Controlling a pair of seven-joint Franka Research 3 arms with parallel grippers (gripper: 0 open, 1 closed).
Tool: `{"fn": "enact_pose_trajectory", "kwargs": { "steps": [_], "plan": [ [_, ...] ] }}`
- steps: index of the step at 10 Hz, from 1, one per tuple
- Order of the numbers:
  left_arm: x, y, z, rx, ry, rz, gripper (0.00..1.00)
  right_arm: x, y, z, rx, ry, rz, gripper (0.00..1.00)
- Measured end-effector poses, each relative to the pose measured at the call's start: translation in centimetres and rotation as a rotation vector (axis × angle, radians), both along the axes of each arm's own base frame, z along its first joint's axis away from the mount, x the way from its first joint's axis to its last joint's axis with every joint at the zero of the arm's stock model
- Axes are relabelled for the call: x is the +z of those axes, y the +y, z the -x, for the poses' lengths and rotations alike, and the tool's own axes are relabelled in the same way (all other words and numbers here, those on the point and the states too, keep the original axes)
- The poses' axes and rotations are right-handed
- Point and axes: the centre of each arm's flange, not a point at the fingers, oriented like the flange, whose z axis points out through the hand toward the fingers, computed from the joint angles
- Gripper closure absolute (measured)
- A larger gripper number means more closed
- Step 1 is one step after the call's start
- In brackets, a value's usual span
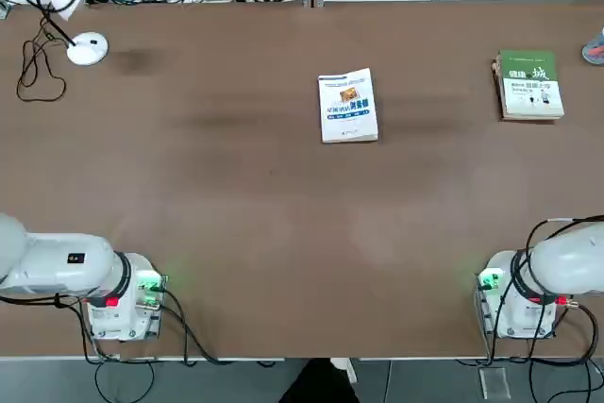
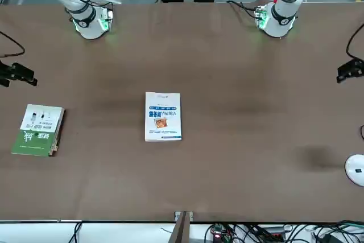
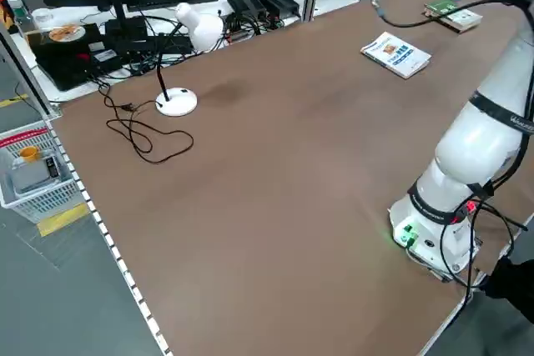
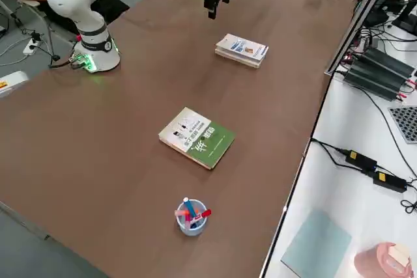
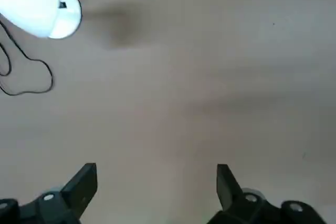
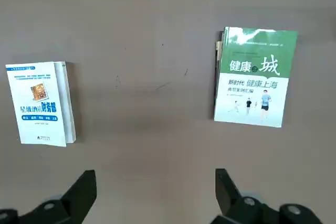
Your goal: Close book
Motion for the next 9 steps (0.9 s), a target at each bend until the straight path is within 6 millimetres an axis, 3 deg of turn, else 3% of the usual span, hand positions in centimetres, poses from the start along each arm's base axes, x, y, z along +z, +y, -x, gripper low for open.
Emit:
{"fn": "enact_pose_trajectory", "kwargs": {
  "steps": [4, 9],
  "plan": [
    [1.6, -0.9, 2.3, -0.009, -0.021, -0.003, 0.00, 1.9, -0.8, 0.6, -0.011, -0.053, -0.003, 0.00],
    [4.1, -0.9, 3.8, -0.009, -0.064, 0.002, 0.00, 2.1, -0.5, 0.6, -0.001, -0.067, 0.014, 0.00]
  ]
}}
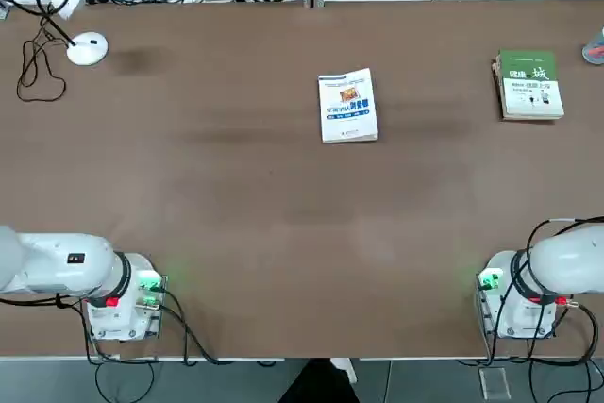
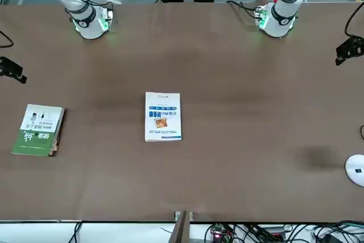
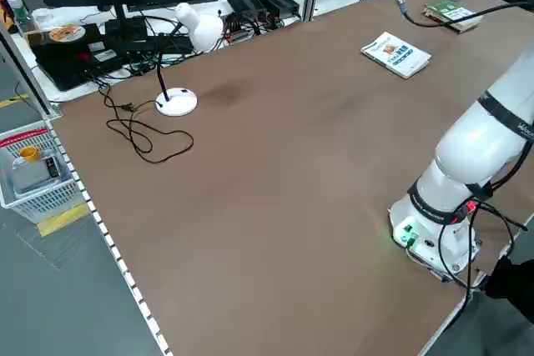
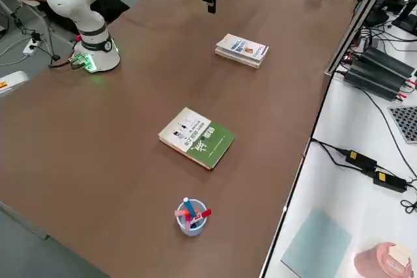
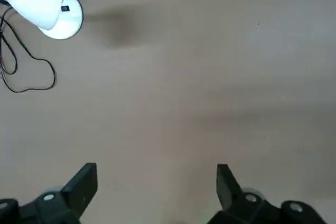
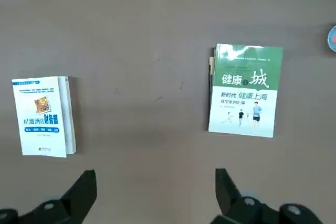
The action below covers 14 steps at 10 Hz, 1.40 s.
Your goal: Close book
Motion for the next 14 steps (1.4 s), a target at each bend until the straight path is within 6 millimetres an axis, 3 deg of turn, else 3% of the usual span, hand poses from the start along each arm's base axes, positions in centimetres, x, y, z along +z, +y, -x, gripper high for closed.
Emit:
{"fn": "enact_pose_trajectory", "kwargs": {
  "steps": [3, 14],
  "plan": [
    [0.22, 0.01, 0.14, 0.000, -0.002, 0.000, 0.00, 0.09, 0.93, 0.20, 0.019, 0.004, 0.010, 0.00],
    [-0.43, 0.24, 0.34, 0.005, 0.040, -0.002, 0.00, 0.20, 1.24, 0.57, 0.026, 0.016, 0.013, 0.00]
  ]
}}
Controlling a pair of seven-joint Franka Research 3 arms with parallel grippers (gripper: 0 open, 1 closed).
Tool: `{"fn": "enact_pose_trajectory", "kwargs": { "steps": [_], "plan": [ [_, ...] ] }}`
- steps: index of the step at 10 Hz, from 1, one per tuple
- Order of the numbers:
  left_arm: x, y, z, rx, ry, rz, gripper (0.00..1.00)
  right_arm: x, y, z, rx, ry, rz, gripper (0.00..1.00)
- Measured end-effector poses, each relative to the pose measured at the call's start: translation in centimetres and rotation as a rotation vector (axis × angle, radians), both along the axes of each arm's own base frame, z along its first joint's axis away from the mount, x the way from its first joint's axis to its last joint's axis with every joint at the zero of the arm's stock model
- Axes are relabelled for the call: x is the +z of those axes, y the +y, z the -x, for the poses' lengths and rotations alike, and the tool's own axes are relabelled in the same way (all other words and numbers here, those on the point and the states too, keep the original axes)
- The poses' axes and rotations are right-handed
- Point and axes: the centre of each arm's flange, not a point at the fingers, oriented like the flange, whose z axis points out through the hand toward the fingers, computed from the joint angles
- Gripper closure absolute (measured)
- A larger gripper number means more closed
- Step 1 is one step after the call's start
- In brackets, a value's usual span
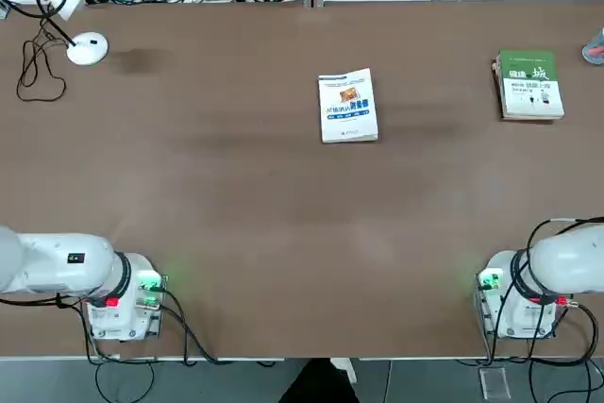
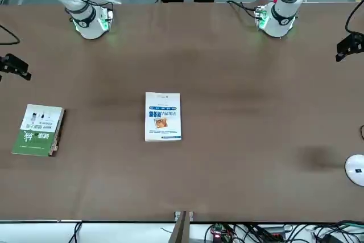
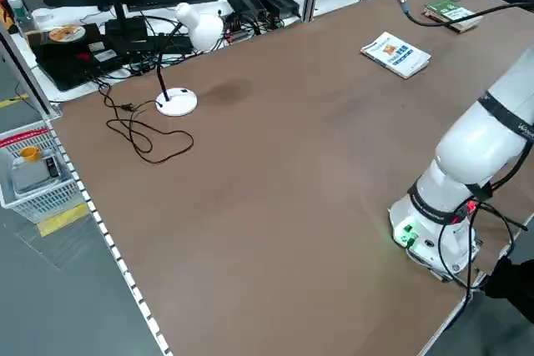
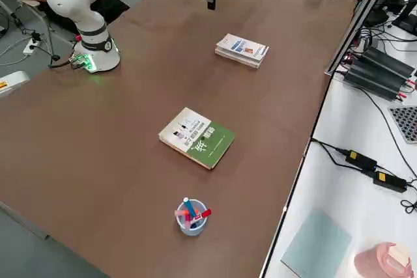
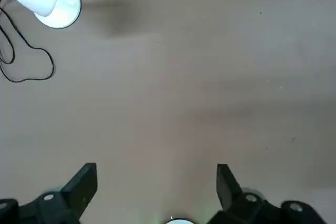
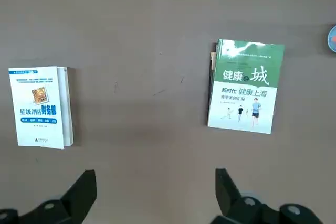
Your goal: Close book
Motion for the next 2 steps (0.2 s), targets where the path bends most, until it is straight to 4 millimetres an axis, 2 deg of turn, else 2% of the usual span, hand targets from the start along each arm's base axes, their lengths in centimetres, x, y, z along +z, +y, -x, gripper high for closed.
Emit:
{"fn": "enact_pose_trajectory", "kwargs": {
  "steps": [2],
  "plan": [
    [0.00, 0.00, 0.00, 0.000, 0.000, 0.000, 0.00, 0.02, 0.18, -0.02, 0.003, -0.002, 0.000, 0.00]
  ]
}}
